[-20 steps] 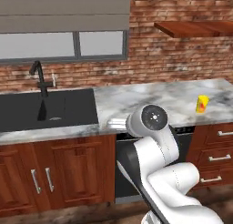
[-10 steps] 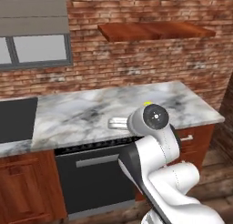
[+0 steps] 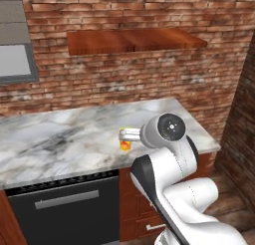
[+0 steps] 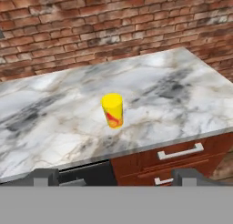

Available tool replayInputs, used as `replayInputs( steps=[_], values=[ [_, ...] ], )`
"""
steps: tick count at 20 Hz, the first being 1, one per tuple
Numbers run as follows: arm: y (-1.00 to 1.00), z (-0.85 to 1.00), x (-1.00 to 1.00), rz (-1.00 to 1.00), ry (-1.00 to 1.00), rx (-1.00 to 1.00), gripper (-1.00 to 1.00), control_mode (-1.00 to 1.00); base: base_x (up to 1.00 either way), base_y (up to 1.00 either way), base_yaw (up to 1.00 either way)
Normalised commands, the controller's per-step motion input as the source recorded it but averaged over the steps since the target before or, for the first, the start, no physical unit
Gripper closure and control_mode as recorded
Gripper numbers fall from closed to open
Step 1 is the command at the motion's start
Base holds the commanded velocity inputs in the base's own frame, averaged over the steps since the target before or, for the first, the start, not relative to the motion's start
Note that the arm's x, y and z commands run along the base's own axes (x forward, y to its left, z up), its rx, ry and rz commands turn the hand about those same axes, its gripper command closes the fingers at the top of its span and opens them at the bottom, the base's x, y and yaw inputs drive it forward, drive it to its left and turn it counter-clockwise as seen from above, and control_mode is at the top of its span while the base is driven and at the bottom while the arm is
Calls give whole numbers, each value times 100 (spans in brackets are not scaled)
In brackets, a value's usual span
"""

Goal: Place the pitcher and cup on the dining counter for serving.

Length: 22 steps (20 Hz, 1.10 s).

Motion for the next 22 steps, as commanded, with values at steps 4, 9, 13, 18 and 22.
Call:
replayInputs(
  steps=[4, 9, 13, 18, 22],
  values=[
    [0, 0, 0, 0, 0, 0, -100, 100, 22, -52, 0],
    [-11, 0, 36, 0, 11, 1, -100, -100, 5, -5, 0],
    [0, 0, 73, 0, 26, 0, -100, -100, 0, 0, 0],
    [0, -1, 89, 0, 26, 0, -100, -100, 0, 0, 0],
    [0, -11, 90, 0, 26, 0, -100, -100, 0, 0, 0]
  ],
)
